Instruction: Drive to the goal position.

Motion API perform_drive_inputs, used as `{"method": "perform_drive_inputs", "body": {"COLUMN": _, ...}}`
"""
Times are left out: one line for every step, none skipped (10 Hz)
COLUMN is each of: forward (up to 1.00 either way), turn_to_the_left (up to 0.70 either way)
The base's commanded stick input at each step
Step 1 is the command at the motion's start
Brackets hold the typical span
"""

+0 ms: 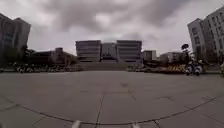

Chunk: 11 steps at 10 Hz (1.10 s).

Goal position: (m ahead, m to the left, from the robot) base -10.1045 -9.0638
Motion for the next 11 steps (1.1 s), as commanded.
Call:
{"method": "perform_drive_inputs", "body": {"forward": 1.00, "turn_to_the_left": 0.00}}
{"method": "perform_drive_inputs", "body": {"forward": 1.00, "turn_to_the_left": 0.00}}
{"method": "perform_drive_inputs", "body": {"forward": 1.00, "turn_to_the_left": 0.00}}
{"method": "perform_drive_inputs", "body": {"forward": 1.00, "turn_to_the_left": 0.00}}
{"method": "perform_drive_inputs", "body": {"forward": 1.00, "turn_to_the_left": 0.00}}
{"method": "perform_drive_inputs", "body": {"forward": 1.00, "turn_to_the_left": 0.00}}
{"method": "perform_drive_inputs", "body": {"forward": 1.00, "turn_to_the_left": 0.00}}
{"method": "perform_drive_inputs", "body": {"forward": 1.00, "turn_to_the_left": 0.00}}
{"method": "perform_drive_inputs", "body": {"forward": 1.00, "turn_to_the_left": 0.00}}
{"method": "perform_drive_inputs", "body": {"forward": 1.00, "turn_to_the_left": 0.00}}
{"method": "perform_drive_inputs", "body": {"forward": 1.00, "turn_to_the_left": 0.00}}
